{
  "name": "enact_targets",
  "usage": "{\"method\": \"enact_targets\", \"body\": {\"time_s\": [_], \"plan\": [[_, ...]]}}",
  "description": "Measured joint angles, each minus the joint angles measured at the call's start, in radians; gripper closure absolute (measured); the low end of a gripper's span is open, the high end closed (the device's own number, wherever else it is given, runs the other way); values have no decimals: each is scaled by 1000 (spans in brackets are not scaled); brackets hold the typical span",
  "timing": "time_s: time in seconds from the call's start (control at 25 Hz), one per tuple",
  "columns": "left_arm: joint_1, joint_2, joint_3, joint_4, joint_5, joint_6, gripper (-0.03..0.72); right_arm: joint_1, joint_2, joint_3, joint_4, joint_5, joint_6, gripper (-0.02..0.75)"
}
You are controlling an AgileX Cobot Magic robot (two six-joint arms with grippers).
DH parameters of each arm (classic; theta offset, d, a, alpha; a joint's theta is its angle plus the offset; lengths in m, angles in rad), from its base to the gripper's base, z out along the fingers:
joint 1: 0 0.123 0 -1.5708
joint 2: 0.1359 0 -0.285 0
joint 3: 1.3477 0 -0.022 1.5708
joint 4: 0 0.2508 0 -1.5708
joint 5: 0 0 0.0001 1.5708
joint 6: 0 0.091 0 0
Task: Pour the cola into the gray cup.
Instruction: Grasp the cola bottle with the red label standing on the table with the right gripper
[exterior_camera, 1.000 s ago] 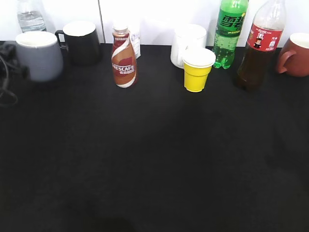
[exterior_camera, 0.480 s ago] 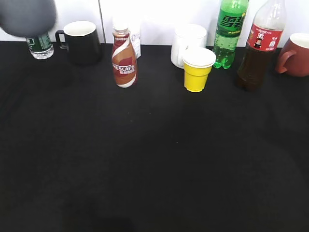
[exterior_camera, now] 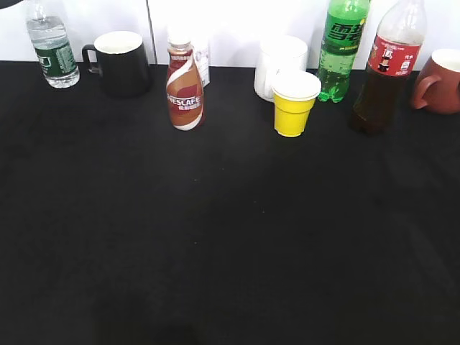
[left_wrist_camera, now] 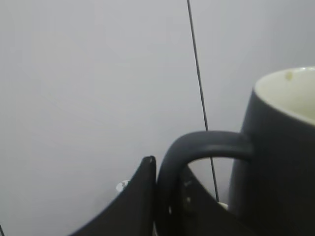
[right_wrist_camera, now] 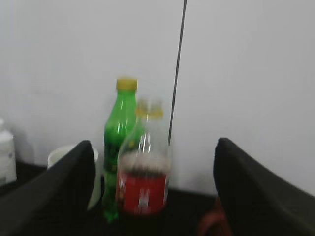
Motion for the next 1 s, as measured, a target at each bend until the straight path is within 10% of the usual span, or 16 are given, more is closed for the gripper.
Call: {"method": "enact_targets", "body": {"time_s": [1.0], "plan": [[0,0,0,49,-18,-5,636,0,597,-399,-204,-83,143,161]]}}
